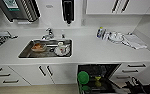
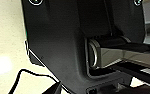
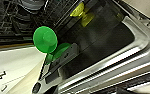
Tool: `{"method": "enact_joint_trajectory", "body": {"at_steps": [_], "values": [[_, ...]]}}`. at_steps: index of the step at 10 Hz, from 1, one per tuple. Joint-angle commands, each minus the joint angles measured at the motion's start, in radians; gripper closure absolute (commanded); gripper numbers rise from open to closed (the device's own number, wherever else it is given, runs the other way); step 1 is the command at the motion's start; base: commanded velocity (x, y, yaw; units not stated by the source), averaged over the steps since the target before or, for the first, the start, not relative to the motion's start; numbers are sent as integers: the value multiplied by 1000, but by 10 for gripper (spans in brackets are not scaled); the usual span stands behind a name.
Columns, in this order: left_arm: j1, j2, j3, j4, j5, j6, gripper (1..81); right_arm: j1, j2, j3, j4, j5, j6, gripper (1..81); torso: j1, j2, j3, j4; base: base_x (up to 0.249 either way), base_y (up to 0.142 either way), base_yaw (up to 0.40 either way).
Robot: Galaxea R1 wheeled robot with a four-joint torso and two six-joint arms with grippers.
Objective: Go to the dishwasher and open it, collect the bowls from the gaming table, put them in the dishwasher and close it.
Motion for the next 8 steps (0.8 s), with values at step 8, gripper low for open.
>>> {"method": "enact_joint_trajectory", "body": {"at_steps": [8], "values": [[-20, 9, -46, -37, -30, -9, 10, -151, -27, -77, 22, -115, -148, 10, 0, 0, 0, 0, 0, 0, 0]]}}
